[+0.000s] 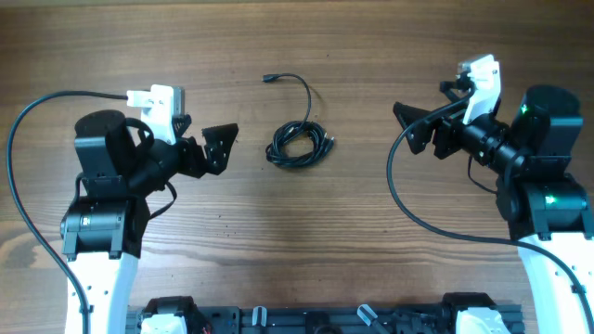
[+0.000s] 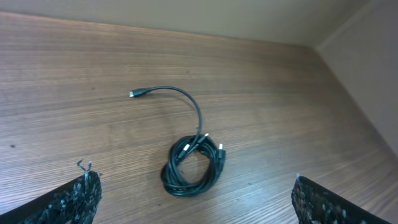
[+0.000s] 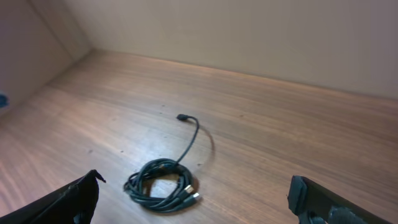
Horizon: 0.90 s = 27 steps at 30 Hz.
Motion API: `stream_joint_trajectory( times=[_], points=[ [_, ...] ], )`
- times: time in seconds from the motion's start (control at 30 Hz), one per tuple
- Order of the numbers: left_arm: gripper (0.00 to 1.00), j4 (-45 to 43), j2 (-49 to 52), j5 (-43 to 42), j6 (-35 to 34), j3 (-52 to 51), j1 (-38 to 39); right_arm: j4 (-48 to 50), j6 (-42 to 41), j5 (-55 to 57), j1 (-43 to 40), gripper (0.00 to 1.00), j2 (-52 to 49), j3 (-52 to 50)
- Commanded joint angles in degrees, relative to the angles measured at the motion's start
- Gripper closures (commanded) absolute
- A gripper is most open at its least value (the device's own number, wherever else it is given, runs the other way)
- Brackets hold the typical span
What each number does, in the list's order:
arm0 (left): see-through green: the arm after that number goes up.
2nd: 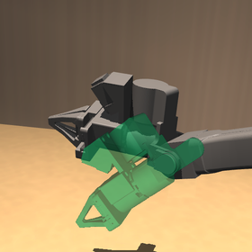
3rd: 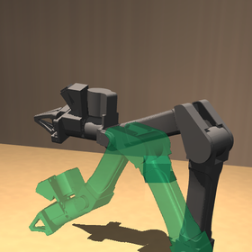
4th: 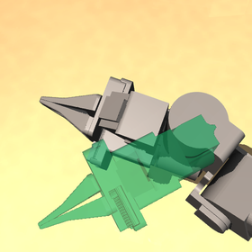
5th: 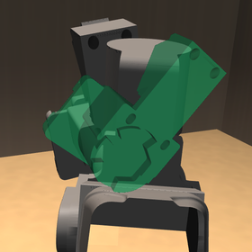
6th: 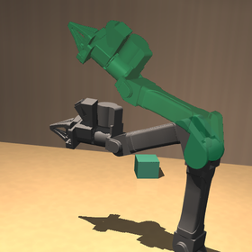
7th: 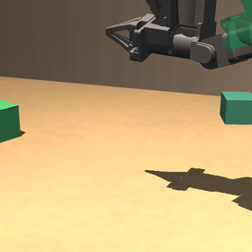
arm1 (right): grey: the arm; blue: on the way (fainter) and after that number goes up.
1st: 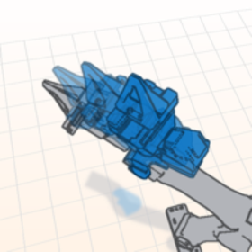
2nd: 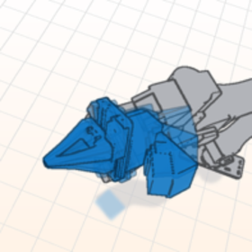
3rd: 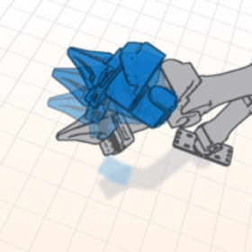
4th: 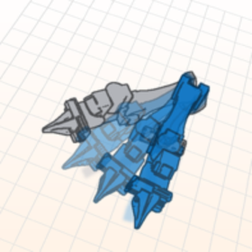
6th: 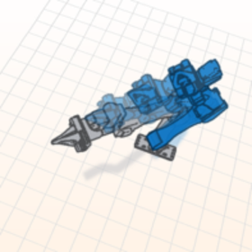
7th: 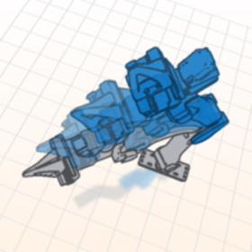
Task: Untangle cables
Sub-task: 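Move both grippers forward toward the black cable coil from either side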
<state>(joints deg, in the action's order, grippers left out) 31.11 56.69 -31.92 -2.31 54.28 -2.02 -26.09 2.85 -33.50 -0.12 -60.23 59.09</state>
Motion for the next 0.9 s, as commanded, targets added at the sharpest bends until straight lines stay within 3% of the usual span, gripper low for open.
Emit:
stream_joint_trajectory(
  times=[0.0,0.27,0.6,0.87],
  points=[
    [0.00,-0.4,0.4,-3.7,-4.5,1.2,-0.1,-0.9,-0.1,-3.8,0.3,0.00,-0.5,1.4],
    [0.05,-3.0,6.1,0.2,-12.9,1.2,3.8,-2.1,-7.6,-5.2,0.3,0.00,-0.6,1.4],
    [0.06,-8.2,12.0,15.7,-20.9,1.2,15.0,-2.5,-7.5,-5.2,0.3,0.00,-3.1,1.4],
    [0.08,-15.9,18.1,17.2,-26.2,1.4,18.9,-3.0,-7.5,-5.1,0.3,0.00,-8.2,1.4]
  ],
)
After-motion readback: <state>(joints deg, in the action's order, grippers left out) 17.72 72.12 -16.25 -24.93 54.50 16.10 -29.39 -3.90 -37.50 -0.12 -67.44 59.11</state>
